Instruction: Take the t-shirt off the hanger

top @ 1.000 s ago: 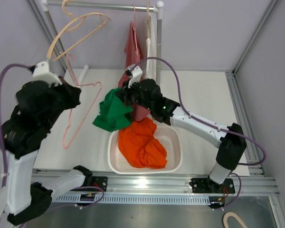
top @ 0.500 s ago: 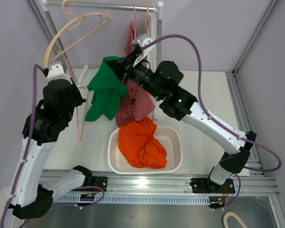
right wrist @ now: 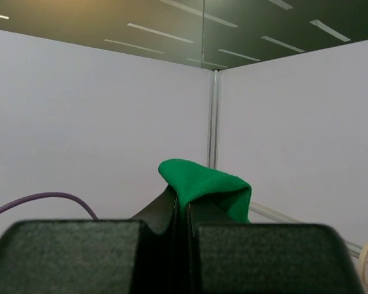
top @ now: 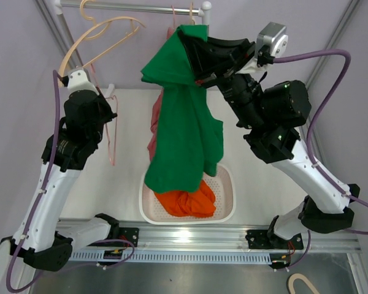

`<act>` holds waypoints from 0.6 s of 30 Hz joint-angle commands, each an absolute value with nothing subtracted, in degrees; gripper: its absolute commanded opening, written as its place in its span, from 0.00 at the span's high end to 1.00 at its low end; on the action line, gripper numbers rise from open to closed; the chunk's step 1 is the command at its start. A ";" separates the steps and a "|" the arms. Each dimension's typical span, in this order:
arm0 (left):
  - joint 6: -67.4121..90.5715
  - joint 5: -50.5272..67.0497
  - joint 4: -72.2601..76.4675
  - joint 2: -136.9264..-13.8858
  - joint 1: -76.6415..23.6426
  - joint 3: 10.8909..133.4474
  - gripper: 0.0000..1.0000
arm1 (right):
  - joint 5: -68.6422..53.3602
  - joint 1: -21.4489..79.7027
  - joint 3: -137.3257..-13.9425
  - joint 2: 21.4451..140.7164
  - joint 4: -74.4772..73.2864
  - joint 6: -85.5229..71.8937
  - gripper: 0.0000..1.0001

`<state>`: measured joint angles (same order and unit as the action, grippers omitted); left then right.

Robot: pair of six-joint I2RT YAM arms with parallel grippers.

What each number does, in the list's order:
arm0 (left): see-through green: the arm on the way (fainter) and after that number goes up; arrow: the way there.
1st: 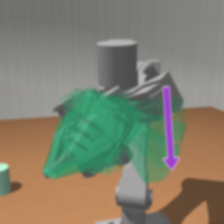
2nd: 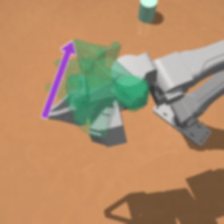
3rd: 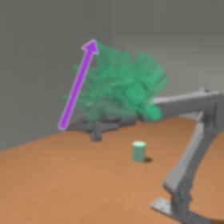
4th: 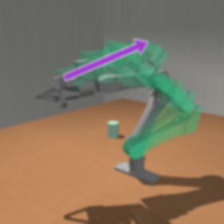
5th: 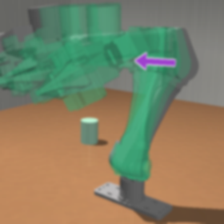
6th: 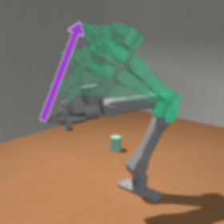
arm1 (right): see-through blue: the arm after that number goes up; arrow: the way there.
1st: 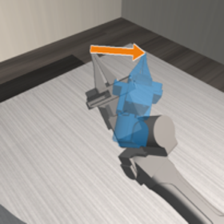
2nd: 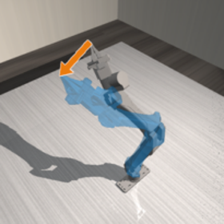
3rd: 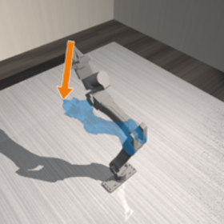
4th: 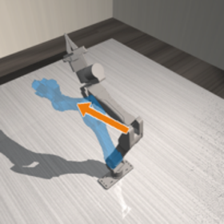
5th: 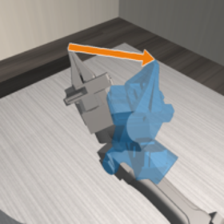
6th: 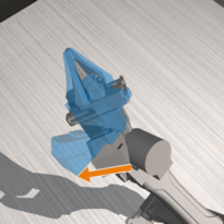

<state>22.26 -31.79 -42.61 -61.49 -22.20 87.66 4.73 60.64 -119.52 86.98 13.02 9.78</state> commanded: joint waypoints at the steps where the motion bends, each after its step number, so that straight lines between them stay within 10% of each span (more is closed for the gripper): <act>1: 20.57 -33.13 -38.67 -62.49 -20.75 91.31 0.99 | 6.85 60.73 -115.25 83.78 15.99 11.52 1.00; 18: 13.89 -21.02 -34.72 -74.62 -15.82 112.23 0.99 | 15.64 65.65 -50.74 60.20 -10.17 -29.24 1.00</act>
<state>16.67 -25.56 -37.69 -73.54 -16.73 109.14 14.17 63.35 -54.65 62.33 -2.46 -18.55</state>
